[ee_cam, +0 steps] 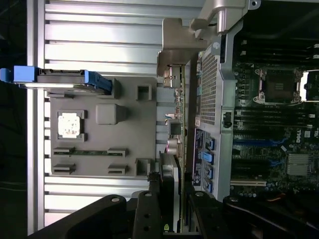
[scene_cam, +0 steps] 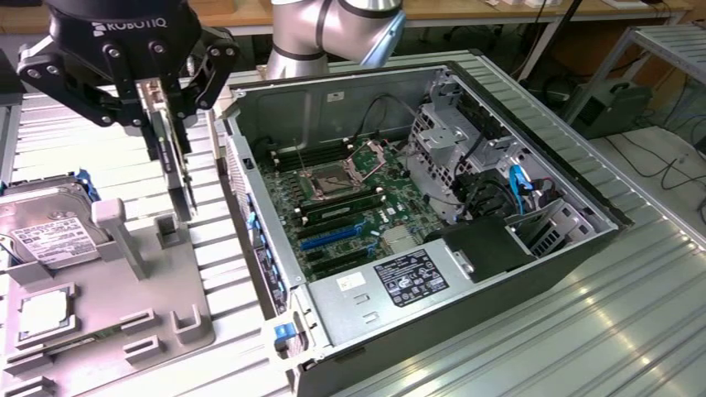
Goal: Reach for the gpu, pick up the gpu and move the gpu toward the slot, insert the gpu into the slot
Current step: 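Pick up the gpu and move the gpu toward the slot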
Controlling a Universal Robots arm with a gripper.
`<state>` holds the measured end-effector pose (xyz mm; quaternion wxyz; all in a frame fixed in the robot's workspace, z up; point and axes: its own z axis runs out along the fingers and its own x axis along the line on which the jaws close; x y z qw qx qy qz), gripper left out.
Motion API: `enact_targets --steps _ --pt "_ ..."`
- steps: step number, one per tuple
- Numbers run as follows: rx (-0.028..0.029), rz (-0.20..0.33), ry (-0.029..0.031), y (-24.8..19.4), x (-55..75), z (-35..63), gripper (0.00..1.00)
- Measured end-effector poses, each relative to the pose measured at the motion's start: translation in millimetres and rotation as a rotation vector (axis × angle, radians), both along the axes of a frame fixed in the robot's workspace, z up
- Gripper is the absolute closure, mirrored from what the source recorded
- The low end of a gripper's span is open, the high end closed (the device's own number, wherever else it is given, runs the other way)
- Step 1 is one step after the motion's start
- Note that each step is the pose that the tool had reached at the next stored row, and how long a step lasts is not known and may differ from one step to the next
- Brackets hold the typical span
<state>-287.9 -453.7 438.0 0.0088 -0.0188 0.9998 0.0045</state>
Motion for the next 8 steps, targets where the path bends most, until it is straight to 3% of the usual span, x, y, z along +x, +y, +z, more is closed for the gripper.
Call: enact_targets --steps 4,8 --pt "0.0001 -0.001 -0.0001 0.0 6.9 0.0 0.73" --pt "0.0 -0.002 0.0 0.0 22.1 0.0 0.73"
